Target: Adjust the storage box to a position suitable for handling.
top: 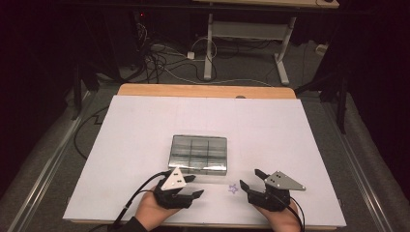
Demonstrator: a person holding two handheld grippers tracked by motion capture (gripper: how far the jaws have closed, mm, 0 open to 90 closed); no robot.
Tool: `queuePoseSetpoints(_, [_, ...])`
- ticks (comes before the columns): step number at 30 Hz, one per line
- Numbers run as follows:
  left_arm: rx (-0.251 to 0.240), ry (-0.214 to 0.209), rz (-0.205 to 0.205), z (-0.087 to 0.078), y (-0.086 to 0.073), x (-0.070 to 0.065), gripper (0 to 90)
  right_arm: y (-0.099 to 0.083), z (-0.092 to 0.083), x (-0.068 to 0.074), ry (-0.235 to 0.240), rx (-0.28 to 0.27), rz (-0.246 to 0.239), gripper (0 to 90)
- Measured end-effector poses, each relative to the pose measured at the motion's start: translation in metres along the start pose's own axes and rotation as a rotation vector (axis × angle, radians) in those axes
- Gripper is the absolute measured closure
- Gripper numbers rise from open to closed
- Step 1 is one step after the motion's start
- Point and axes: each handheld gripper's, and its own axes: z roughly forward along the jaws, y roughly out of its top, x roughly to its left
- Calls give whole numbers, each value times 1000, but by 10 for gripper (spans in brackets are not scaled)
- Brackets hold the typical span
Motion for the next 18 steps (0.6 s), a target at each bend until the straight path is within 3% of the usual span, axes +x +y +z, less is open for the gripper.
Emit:
queuePoseSetpoints(2, [2, 6, -28, -8, -8, 7, 371, 0, 0, 1, 1, -1, -1, 331])
queuePoseSetpoints(5, [-39, 5, -104, -24, -21, 24, 343, 0, 1, 2, 4, -2, -3, 331])
queuePoseSetpoints(7, [-67, 17, -130, -34, -27, 32, 318, 0, 1, 2, 6, -3, -3, 333])
queuePoseSetpoints(15, [-76, 140, -134, -58, -35, 51, 170, -1, 2, 4, 32, -4, -4, 393])
queuePoseSetpoints(18, [-78, 160, -140, -62, -37, 56, 140, -1, 3, 5, 39, -3, -4, 425])
